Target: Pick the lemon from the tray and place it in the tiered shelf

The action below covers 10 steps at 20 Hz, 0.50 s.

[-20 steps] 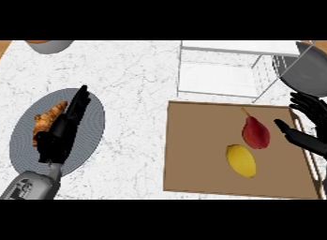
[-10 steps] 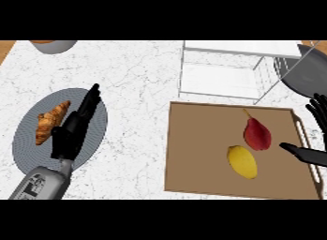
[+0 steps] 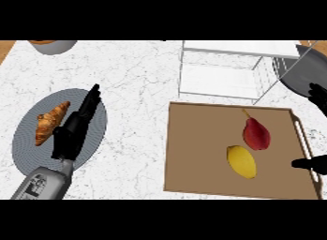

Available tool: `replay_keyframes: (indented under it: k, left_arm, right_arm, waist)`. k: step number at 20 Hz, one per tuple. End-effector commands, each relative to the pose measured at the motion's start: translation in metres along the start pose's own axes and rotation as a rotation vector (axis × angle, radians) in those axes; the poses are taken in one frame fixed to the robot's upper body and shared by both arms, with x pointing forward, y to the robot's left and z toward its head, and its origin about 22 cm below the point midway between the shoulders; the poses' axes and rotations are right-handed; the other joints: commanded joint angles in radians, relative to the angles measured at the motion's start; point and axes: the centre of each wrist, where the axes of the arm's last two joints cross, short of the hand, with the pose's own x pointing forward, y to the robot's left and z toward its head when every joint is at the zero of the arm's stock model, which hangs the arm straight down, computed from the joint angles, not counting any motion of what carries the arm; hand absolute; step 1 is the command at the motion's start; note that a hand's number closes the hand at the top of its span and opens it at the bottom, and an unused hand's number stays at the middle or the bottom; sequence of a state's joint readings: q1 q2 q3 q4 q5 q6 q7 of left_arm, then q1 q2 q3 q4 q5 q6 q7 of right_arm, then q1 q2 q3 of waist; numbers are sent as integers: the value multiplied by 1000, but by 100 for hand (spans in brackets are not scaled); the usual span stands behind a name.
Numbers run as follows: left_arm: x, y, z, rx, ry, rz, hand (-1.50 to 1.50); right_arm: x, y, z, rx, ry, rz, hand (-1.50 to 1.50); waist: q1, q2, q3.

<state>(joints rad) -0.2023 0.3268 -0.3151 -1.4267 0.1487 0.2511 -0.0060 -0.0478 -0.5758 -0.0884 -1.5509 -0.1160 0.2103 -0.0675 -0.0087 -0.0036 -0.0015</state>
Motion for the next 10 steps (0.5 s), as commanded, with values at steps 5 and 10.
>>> replay_keyframes:
  k: [5,10]
  left_arm:
    - [-1,9,6,-11,-2,3,0]
    - [-2,-9,1,-11,6,-18,0]
  right_arm:
    - [73,-4,-6,235,148,343,-150]
    - [112,31,8,307,193,548,-150]
  waist:
    - [16,-1,-1]
    - [1,0,-1]
